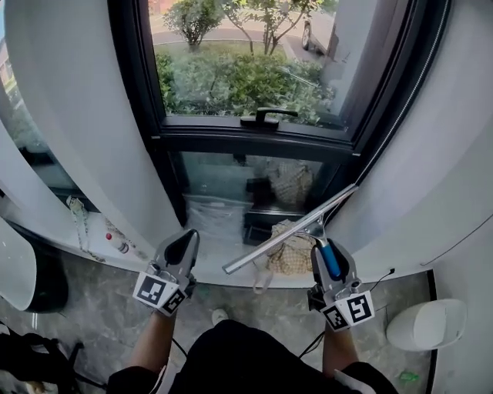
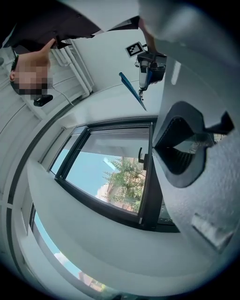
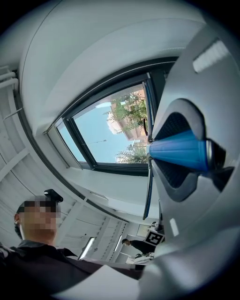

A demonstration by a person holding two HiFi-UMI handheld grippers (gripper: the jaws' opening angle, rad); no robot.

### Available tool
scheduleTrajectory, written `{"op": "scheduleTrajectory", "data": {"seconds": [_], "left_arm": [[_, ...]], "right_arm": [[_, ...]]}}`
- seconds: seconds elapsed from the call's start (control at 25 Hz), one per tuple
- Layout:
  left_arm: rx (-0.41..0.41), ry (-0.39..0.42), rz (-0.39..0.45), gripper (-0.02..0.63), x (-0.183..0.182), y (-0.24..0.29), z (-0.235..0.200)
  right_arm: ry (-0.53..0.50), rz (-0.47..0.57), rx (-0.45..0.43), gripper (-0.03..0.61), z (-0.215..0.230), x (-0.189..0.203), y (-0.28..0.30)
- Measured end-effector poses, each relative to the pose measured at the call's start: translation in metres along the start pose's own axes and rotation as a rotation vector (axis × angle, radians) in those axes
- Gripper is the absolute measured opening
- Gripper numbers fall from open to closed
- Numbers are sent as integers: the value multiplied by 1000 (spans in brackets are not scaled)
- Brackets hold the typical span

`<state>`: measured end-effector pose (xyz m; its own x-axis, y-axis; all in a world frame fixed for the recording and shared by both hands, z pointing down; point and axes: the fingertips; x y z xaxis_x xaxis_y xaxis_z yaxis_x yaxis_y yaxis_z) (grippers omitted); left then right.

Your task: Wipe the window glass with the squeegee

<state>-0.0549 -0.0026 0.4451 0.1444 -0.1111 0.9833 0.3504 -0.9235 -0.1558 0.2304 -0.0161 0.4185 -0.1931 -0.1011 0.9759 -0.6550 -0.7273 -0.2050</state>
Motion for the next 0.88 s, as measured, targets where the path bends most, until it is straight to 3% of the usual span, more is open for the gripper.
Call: {"op": "scheduleTrajectory", "data": {"seconds": [0.4,0.88], "left_arm": [[57,-21,-7,0,1,34,-52],[60,-16,38,0,-11,129,-51]], "right_arm": [[-61,18,75,133,-1,0,58],[-190,124,4,133,49,-57,121]]}}
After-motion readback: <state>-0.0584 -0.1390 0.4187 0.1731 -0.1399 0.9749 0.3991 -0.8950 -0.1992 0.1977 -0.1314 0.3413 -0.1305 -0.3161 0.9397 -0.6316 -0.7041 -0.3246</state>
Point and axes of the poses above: the fingertips, and each gripper's own axes: y forward along the fingers, z to its right, x out of its underside, and after that the axes turned 3 degrees about -x, right-handed
